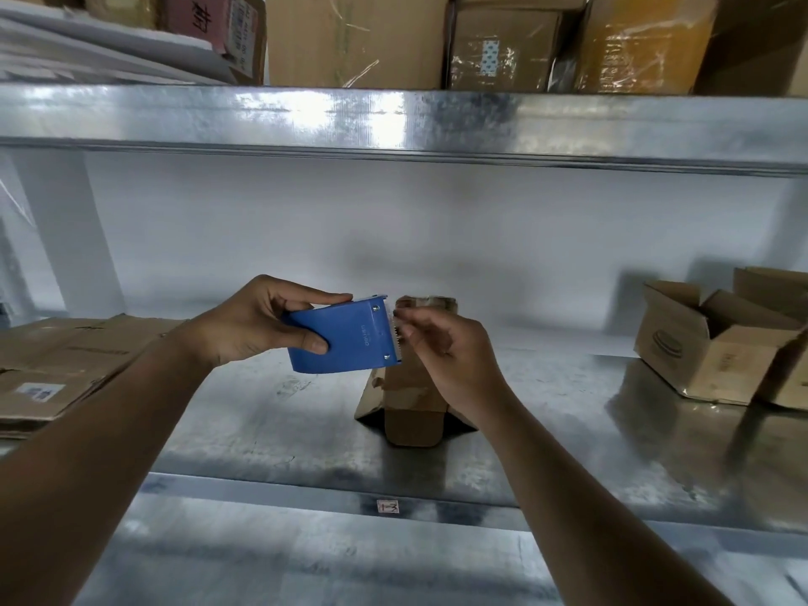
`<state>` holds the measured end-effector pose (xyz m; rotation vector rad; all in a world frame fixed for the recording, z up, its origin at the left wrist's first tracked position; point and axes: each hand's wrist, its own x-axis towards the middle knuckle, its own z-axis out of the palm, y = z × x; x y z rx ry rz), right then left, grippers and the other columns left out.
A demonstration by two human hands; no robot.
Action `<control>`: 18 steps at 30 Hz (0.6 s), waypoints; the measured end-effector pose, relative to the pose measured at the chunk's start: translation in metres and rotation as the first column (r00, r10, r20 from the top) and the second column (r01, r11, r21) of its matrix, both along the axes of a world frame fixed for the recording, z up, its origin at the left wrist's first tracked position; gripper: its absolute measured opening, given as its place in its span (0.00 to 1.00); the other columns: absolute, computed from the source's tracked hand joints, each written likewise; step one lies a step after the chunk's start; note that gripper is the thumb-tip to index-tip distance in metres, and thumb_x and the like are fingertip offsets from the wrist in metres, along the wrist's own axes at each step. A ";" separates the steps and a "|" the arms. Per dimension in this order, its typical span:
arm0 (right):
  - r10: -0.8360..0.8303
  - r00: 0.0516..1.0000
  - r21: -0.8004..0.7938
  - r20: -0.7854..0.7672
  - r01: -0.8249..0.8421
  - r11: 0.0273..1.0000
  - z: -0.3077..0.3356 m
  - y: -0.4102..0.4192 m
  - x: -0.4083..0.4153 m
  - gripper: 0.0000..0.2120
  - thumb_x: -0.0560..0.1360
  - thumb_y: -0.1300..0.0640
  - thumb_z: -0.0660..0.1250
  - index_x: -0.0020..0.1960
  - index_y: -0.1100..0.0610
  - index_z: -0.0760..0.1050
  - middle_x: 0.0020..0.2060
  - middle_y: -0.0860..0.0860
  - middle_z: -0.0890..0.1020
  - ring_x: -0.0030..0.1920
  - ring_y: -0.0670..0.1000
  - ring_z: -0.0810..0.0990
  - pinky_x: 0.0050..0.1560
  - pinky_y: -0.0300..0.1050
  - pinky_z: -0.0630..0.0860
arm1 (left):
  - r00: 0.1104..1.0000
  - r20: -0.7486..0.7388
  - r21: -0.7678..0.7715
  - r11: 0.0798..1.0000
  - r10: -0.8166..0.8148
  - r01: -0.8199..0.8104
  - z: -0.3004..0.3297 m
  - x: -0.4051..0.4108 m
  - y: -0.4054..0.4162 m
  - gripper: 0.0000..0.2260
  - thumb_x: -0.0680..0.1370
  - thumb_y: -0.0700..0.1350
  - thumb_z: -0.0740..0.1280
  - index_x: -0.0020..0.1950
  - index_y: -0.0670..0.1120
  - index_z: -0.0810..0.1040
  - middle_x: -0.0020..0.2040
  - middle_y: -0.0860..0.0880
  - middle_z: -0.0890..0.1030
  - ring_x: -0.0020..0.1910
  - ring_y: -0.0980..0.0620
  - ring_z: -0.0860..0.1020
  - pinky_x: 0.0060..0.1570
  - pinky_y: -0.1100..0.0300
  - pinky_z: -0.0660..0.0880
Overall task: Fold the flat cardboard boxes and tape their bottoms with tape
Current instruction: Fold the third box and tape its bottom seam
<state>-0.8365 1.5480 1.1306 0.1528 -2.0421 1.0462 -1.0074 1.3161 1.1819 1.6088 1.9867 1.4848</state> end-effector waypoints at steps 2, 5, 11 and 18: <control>-0.045 0.999 -0.028 -0.027 0.045 0.999 -0.002 0.002 -0.004 0.11 0.80 0.63 0.72 0.61 0.57 0.84 0.53 0.46 0.88 0.54 0.42 0.85 0.59 0.46 0.82 | 1.000 -0.022 -0.013 1.000 0.000 -0.001 0.000 0.001 0.002 0.26 0.68 0.34 0.78 0.64 0.50 0.83 0.60 0.53 0.86 0.62 0.52 0.82 0.55 0.61 0.81; -0.149 0.989 -0.026 -0.015 0.149 0.989 -0.004 0.004 -0.007 0.10 0.78 0.62 0.73 0.59 0.57 0.85 0.50 0.46 0.88 0.51 0.41 0.86 0.57 0.44 0.83 | 0.998 -0.060 -0.031 1.000 0.003 -0.004 -0.002 0.000 0.005 0.26 0.68 0.36 0.79 0.65 0.49 0.82 0.61 0.54 0.85 0.63 0.52 0.82 0.57 0.60 0.81; -0.336 0.940 0.087 0.067 0.330 0.940 -0.006 0.005 -0.007 0.12 0.79 0.63 0.71 0.61 0.53 0.84 0.52 0.46 0.88 0.50 0.41 0.85 0.54 0.35 0.79 | 0.989 -0.146 -0.079 0.997 -0.013 0.002 -0.002 0.002 0.011 0.26 0.69 0.43 0.79 0.67 0.51 0.82 0.63 0.56 0.84 0.63 0.52 0.82 0.64 0.52 0.80; -0.404 0.915 -0.015 0.003 0.404 0.915 -0.001 0.000 0.000 0.09 0.77 0.65 0.74 0.55 0.56 0.86 0.48 0.48 0.89 0.48 0.44 0.87 0.56 0.48 0.84 | 0.985 -0.173 -0.115 0.993 0.008 -0.028 0.005 -0.004 0.008 0.26 0.71 0.40 0.79 0.67 0.55 0.80 0.61 0.58 0.85 0.61 0.54 0.82 0.53 0.64 0.80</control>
